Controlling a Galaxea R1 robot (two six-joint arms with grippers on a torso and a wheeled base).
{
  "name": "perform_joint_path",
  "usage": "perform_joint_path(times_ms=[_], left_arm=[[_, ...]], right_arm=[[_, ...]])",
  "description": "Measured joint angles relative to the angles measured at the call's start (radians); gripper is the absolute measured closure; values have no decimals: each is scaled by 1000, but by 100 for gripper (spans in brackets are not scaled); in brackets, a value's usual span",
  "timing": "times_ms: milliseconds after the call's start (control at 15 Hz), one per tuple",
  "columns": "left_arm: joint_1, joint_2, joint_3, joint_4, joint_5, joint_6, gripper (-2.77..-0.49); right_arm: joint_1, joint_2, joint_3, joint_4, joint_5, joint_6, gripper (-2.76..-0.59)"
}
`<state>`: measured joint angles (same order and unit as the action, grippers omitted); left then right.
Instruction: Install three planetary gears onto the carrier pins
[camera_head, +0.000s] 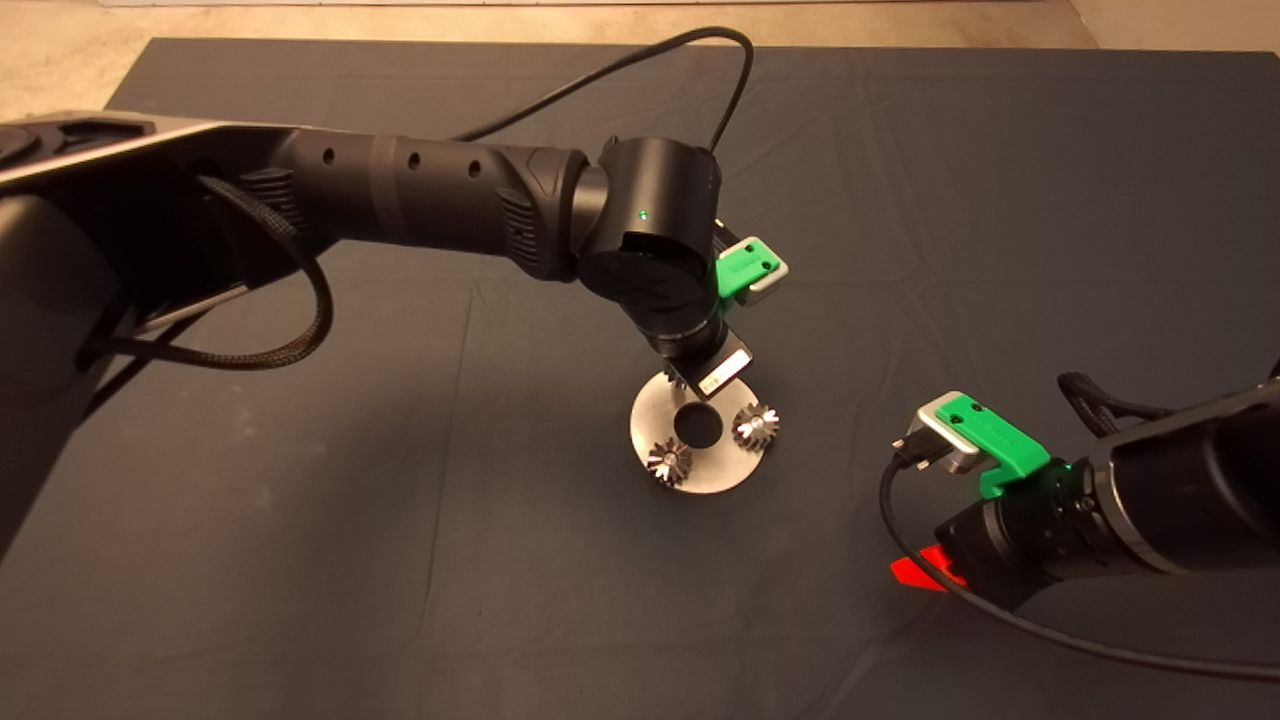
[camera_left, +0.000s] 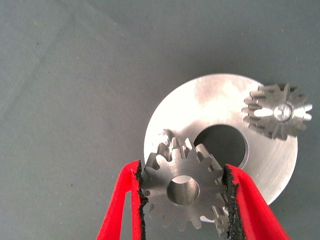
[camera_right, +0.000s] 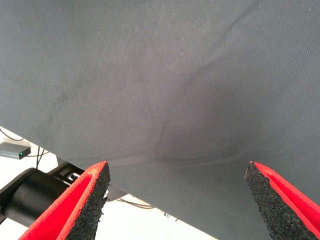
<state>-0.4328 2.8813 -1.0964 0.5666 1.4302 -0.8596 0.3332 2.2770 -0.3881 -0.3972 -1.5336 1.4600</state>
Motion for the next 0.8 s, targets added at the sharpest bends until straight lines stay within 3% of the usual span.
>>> perform_joint_path(times_ms=[67, 333, 400, 533, 800], left_arm=[[0, 0, 3, 4, 4, 0, -70], [4, 6, 4, 88, 39, 0, -70], [9, 10, 4, 98, 42, 1, -70], [22, 16, 6, 103, 45, 1, -70], [25, 17, 6, 111, 53, 1, -70]], right_arm=[[3, 0, 0, 0, 0, 0, -202], [8, 0, 0, 2, 0, 0, -202], [8, 0, 0, 2, 0, 0, -202], [8, 0, 0, 2, 0, 0, -202], [8, 0, 0, 2, 0, 0, -202]])
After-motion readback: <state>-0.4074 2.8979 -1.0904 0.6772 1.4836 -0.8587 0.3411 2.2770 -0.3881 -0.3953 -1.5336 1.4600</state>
